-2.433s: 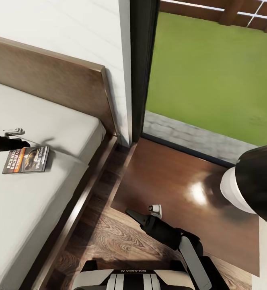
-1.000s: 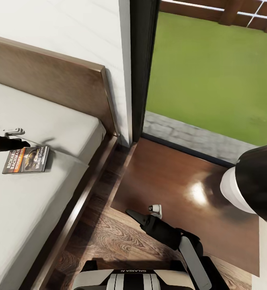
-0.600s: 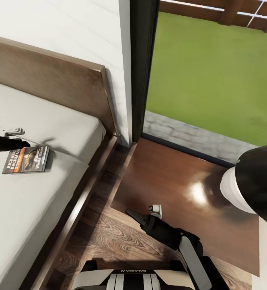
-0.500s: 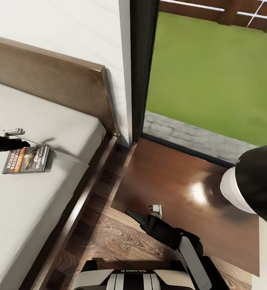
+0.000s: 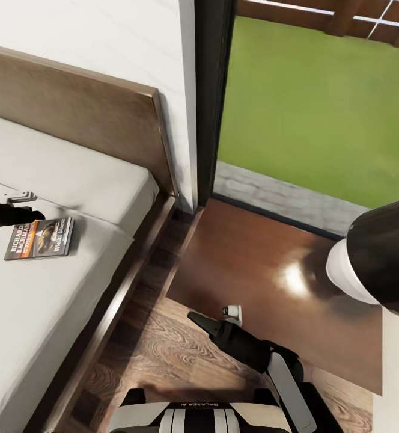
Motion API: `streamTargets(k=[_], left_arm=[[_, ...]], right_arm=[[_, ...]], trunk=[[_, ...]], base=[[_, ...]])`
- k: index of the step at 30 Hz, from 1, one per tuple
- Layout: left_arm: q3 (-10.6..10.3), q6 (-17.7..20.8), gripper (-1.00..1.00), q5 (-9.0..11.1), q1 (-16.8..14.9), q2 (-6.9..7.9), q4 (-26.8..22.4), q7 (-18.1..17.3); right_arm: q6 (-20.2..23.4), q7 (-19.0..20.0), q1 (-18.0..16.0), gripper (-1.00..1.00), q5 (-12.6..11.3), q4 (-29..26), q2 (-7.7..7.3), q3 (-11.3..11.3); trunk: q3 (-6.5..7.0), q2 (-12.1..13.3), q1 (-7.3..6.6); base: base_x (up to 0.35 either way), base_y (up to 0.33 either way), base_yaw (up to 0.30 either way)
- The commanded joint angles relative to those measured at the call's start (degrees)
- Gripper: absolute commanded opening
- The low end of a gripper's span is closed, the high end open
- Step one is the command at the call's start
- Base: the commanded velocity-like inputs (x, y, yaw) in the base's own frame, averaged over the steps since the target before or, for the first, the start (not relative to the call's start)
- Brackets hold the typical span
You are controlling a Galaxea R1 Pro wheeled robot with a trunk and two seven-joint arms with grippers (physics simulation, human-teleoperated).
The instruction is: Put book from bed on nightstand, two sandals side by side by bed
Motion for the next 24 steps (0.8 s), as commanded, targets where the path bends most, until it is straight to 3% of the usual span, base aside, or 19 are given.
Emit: streamTargets(k=[1,24], left_arm=[[0.4,0.1,1.0,-0.6,0.0,0.0,-0.1,-0.4],[0.4,0.1,1.0,-0.7,0.0,0.12,-0.1,-0.4]], right_arm=[[0.4,0.0,0.0,1.0,-0.3,0.0,0.01,0.0],[0.4,-0.1,0.0,1.0,-0.3,0.0,0.01,0.0]], trunk=[[-0.03,0.0,-0.02],[-0.03,0.0,-0.02]], base=[[-0.137,0.0,0.0],[-0.039,0.0,0.0]])
